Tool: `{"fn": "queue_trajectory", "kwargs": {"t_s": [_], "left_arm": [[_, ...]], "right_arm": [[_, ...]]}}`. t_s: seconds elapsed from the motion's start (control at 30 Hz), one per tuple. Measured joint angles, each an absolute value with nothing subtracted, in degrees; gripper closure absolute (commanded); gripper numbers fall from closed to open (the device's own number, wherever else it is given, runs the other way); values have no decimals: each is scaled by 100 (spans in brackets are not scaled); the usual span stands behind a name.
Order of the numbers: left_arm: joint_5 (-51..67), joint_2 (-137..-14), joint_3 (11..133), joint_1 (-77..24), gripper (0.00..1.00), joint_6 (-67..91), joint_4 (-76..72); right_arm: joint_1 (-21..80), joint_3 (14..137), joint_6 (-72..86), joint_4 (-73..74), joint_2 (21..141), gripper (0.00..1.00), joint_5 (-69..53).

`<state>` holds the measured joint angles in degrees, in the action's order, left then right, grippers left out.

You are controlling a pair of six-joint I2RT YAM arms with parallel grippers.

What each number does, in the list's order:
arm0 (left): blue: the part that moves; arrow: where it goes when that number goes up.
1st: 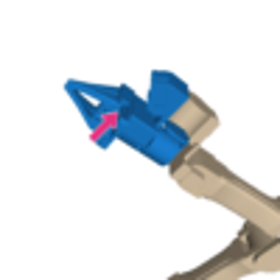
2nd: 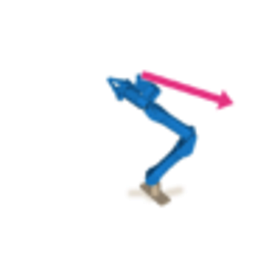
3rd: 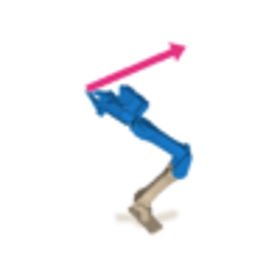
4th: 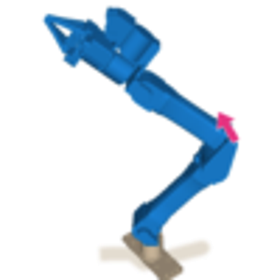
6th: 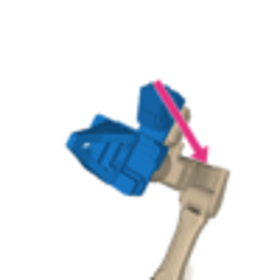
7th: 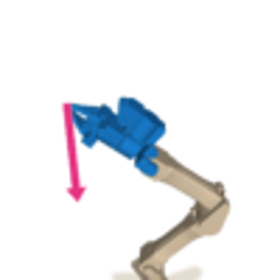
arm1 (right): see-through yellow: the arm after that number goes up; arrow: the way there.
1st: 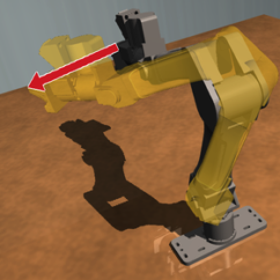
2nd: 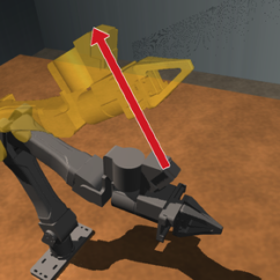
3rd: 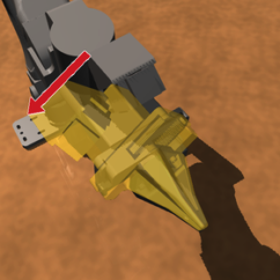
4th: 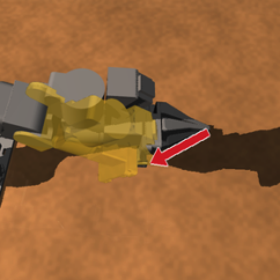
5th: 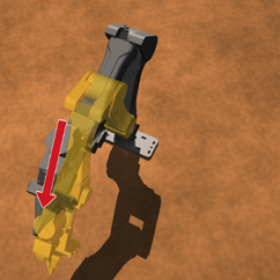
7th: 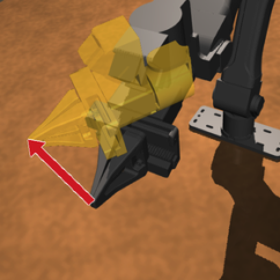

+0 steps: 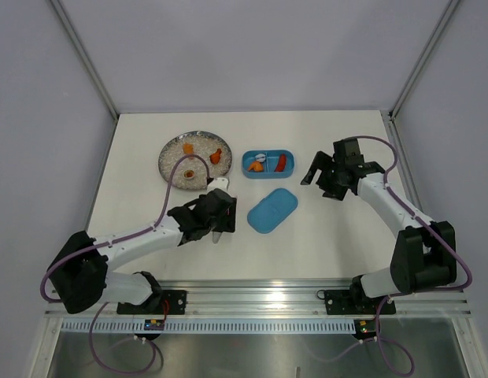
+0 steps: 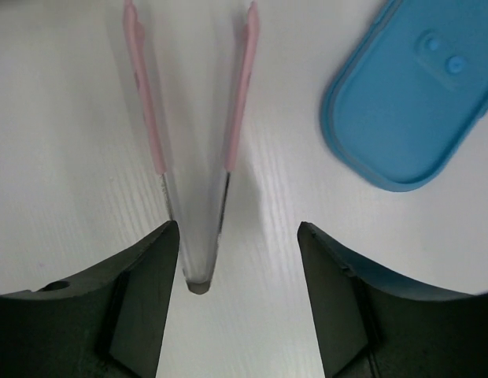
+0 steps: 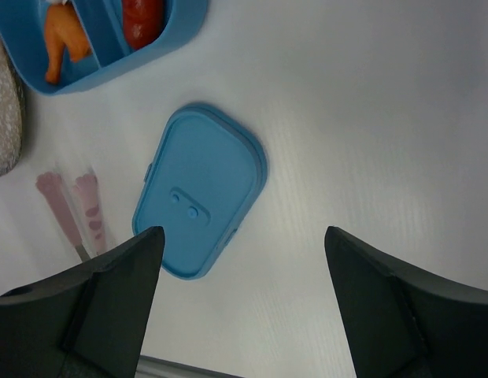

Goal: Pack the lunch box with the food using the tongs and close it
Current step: Place the clamp at the center of the board, then pick up the box lid from the center of the board.

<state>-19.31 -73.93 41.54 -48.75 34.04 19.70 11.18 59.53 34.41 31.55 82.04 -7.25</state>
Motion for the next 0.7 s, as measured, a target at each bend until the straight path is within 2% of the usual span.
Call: {"fn": "queue_trajectory", "kwargs": {"t_s": [0.23,0.3,0.37,0.4,0.5,0.7], "left_arm": [[-1426,-7365,4615,-4875,38,3597,1979],[-1385,-7450,4801,-4875,39,3605,2008],[-1376,-7559,4982,-4873,40,3586,2010],[-1374,-7599,5052,-4869,40,3577,2008],[-1352,-7631,5144,-4805,40,3535,2008],[-1299,-7631,5168,-4571,40,3450,2010]], "right_arm": [[2198,6246,3026,3260,9107,20,-694],[2414,6051,3197,3133,9258,27,-648],[2440,5684,3435,2917,9198,31,-585],[2436,5461,3588,2808,9146,37,-532],[2449,5022,3946,2650,9067,42,-395],[2508,4930,4370,2027,9264,46,-416]]}}
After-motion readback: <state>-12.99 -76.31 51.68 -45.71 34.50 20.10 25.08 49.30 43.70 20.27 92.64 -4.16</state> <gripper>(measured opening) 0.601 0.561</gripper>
